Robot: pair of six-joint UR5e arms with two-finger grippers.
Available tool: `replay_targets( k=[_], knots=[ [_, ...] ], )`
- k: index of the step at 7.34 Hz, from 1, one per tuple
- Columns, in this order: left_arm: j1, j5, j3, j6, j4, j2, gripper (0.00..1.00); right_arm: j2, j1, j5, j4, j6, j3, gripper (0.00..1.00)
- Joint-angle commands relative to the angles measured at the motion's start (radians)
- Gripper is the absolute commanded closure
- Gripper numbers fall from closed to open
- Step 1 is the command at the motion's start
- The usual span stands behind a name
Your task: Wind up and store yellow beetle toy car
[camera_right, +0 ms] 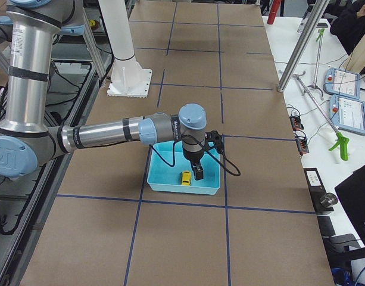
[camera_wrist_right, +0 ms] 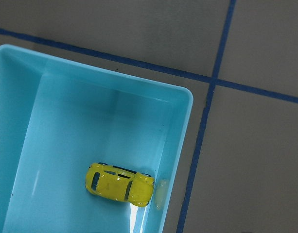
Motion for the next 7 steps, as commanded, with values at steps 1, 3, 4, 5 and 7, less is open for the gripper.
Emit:
replay_targets(
  k=[1,3,4,5,7],
  knots=[
    [0.0,0.0,0.0,0.0,0.0,0.0,0.0,0.002,0.029,0.031,0.008,0.238,-0.035,0.0],
    [0.0,0.0,0.0,0.0,0.0,0.0,0.0,0.015,0.029,0.034,-0.001,0.308,-0.023,0.0],
    [0.0,0.0,0.0,0.0,0.0,0.0,0.0,0.011,0.029,0.022,0.005,0.289,-0.025,0.0],
    [0.0,0.0,0.0,0.002,0.0,0.002,0.0,0.002,0.031,0.014,0.006,0.289,-0.019,0.0],
    [0.0,0.0,-0.002,0.0,0.0,0.0,0.0,-0.034,0.072,0.013,0.002,0.179,-0.032,0.0]
  ],
)
